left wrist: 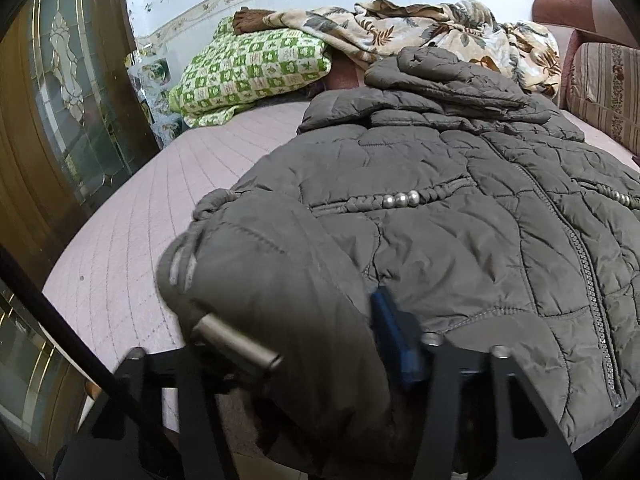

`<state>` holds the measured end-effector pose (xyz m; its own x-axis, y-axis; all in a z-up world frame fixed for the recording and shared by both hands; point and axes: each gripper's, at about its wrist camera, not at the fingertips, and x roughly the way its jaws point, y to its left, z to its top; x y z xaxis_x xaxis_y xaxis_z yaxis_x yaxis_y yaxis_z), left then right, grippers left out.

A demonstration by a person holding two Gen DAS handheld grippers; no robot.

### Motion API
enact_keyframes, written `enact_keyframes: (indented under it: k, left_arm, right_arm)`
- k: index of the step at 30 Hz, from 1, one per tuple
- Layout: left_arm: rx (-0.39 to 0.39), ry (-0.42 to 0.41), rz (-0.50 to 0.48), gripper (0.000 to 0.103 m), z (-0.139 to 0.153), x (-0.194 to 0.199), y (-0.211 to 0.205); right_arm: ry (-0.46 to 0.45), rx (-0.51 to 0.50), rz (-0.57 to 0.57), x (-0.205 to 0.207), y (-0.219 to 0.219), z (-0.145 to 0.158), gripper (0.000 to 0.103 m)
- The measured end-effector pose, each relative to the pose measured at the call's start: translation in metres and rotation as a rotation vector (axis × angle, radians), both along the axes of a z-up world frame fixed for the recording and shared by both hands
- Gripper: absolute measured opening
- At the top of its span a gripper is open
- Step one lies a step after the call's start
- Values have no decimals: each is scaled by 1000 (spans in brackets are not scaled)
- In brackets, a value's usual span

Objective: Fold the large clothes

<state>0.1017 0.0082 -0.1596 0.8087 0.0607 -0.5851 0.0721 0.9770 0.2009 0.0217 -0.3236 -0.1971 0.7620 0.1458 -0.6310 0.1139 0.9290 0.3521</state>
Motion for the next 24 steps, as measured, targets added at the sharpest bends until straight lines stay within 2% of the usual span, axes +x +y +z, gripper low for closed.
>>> enact_keyframes:
  k: [6,15,24]
  left_arm:
    - [-10,-33,-37,26,8,-6,-3]
    - [-75,-134,-69,21,34,-22,2]
    - [-103,-169,-81,21,56,-24,4]
  right_arm:
    - [-49,1,-3,-6,-1,12,34]
    - [-139,-24,-2,-20,0,36,30]
    - [-183,-25,4,-23,-5,60,30]
